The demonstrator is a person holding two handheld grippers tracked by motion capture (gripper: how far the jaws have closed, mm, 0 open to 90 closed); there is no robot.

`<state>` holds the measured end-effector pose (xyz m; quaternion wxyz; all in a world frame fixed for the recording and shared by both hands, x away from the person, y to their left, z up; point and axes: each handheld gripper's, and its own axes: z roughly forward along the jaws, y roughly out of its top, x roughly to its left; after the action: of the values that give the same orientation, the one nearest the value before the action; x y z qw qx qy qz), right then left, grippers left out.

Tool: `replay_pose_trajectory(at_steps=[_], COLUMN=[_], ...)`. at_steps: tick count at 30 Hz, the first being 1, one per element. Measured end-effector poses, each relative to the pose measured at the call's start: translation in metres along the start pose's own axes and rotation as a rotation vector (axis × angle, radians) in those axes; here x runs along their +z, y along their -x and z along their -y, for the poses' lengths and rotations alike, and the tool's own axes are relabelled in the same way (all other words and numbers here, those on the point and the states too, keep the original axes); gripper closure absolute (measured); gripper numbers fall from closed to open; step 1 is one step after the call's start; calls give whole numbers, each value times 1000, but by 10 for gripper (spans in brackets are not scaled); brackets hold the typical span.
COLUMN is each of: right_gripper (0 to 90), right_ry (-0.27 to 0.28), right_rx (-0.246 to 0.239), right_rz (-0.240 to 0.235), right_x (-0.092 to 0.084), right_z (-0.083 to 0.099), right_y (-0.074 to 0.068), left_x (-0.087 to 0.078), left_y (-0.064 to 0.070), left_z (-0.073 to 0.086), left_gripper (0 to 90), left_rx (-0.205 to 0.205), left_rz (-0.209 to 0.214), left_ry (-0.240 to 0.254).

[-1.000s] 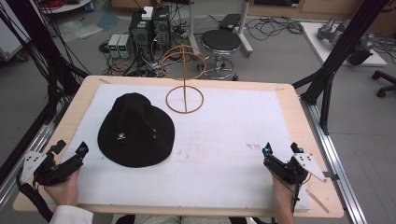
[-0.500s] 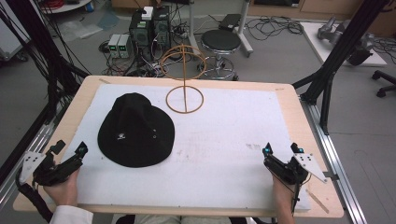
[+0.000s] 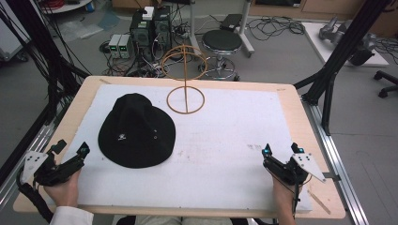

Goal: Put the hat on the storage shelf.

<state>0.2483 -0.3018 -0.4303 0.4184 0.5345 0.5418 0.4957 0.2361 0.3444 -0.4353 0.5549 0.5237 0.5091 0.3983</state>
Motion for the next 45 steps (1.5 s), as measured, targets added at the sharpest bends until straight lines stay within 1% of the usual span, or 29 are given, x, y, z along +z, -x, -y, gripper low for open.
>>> replay_pose_trajectory(at_steps=[5, 7, 10, 12, 16, 18, 19, 20, 22, 24, 25, 28, 31, 33, 35, 38, 40, 41, 43, 45], right_gripper=[60, 60, 60, 60, 60, 60, 60, 60, 60, 59, 59, 60, 60, 60, 60, 60, 60, 60, 60, 60], right_ry=[0, -4, -2, 1, 10, 9, 8, 10, 10, 13, 11, 14, 17, 15, 15, 16, 15, 21, 22, 22], right_rx=[-9, 4, 3, 10, 8, 7, 7, 6, 5, 3, 9, 13, 7, 6, 4, 2, -1, -13, -17, -26], right_rz=[-6, -6, -5, -6, -4, -5, -6, -8, -9, -8, -8, -5, -8, -13, -13, -14, -15, -14, -18, -23], right_x=[0, 0, 0, 0, 0, 0, 0, 0, 0, 0, 0, -1, -1, 0, 0, 1, 1, 0, 0, 0], right_z=[-1, 0, -1, -1, -1, -1, -1, -1, -1, -1, -1, -2, -2, -2, -2, -2, -2, -2, -3, -3], right_y=[-1, -1, 0, 1, 1, 1, 0, 0, 0, 1, 1, 0, 0, -1, -1, -1, -1, -2, -3, -4], left_x=[0, 0, 0, -1, -2, -3, -3, -3, 0, 3, 4, 10, 20, 28, 36, 45, 52, 54, 60, 64], left_y=[6, 8, 10, 10, 11, 11, 11, 12, 14, 18, 20, 28, 33, 37, 41, 46, 51, 52, 54, 55], left_z=[-9, -12, -17, -21, -30, -36, -40, -43, -52, -61, -64, -69, -71, -73, -76, -81, -85, -87, -89, -90], left_gripper=[174, 174, 174, 175, 182, 188, 205, 239, 239, 239, 232, 219, 218, 214, 213, 213, 213, 213, 213, 213], left_rx=[30, 42, 56, 60, 70, 72, 71, 70, 68, 69, 77, 97, 101, 119, 130, 141, 155, 156, 163, 179], left_rz=[17, 32, 45, 56, 76, 93, 117, 130, 166, 206, 216, 250, 286, 297, 309, 324, 333, 335, 344, 347], left_ry=[13, 13, 13, 14, 11, 2, -9, -16, -52, -74, -82, -120, -155, -187, -208, -224, -237, -240, -256, -276])
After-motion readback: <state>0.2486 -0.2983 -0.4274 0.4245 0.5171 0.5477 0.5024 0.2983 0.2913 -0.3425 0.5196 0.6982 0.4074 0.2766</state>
